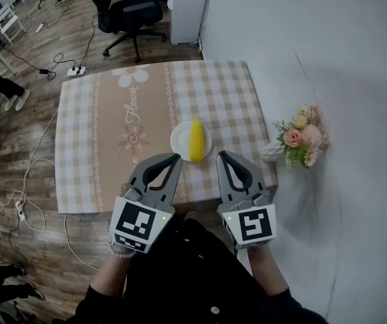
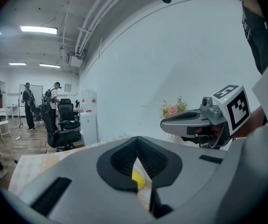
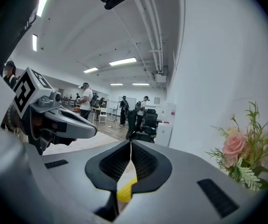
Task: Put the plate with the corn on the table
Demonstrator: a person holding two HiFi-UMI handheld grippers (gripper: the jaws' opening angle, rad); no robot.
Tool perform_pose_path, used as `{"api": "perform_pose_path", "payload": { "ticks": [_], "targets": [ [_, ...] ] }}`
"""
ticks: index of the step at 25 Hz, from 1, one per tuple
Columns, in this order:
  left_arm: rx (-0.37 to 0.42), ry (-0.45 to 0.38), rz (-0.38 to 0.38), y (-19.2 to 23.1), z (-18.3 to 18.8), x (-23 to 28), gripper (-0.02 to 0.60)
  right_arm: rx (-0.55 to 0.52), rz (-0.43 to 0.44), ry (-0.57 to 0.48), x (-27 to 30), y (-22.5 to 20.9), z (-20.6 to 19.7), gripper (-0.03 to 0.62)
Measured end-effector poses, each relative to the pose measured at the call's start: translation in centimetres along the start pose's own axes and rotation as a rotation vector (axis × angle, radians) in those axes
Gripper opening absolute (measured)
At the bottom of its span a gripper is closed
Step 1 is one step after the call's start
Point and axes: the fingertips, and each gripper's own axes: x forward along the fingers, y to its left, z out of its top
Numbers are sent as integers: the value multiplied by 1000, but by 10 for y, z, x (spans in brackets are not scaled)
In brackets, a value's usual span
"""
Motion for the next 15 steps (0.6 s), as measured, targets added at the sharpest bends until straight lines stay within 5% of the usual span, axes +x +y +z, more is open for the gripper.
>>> {"api": "perform_pose_path", "payload": {
  "ticks": [15],
  "targets": [
    [6,15,1,1,-3,2,14,-4,31,36,4,6,-8,44]
  ]
}}
